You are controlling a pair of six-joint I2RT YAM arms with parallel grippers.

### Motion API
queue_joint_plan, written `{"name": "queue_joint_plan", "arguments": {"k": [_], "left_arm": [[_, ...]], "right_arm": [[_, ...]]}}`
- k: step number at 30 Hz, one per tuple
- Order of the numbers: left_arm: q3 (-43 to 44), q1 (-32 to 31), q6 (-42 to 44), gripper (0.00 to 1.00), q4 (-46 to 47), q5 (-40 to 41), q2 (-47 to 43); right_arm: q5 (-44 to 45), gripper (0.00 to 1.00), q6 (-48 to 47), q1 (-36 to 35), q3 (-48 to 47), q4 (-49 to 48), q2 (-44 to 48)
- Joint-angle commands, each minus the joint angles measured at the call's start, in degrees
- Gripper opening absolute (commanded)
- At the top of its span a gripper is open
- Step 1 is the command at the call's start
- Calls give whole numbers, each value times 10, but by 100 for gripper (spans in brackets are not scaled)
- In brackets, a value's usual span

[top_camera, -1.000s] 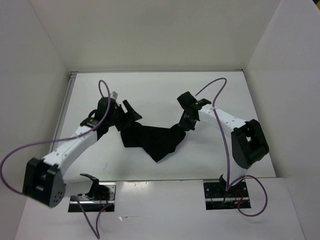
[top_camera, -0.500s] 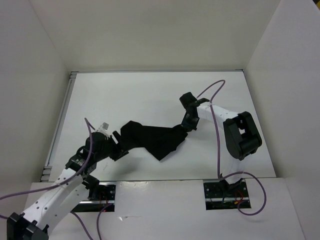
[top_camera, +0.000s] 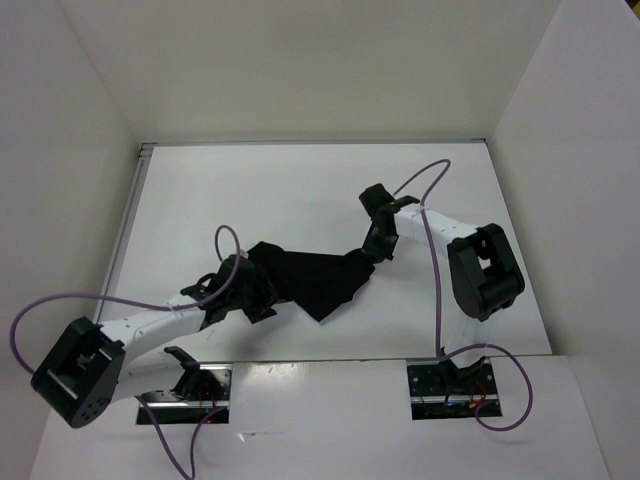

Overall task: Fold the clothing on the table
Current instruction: Flatten the skirt out

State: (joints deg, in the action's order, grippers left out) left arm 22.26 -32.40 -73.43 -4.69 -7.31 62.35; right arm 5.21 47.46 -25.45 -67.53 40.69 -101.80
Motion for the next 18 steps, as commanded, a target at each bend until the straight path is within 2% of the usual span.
{"name": "queue_joint_plan", "arguments": {"k": [1, 6, 9, 18], "left_arm": [[34, -24, -18, 66, 85, 26, 47], [41, -50, -34, 65, 111, 42, 76], [56, -61, -39, 63, 138, 36, 142], [116, -96, -29, 46, 157, 24, 274]], "right_arm": [[8, 0, -1, 3, -11, -4, 35], [14, 0, -1, 3, 0, -3, 47], [14, 0, -1, 8, 6, -3, 53], [19, 0, -11, 19, 11, 2, 64]]}}
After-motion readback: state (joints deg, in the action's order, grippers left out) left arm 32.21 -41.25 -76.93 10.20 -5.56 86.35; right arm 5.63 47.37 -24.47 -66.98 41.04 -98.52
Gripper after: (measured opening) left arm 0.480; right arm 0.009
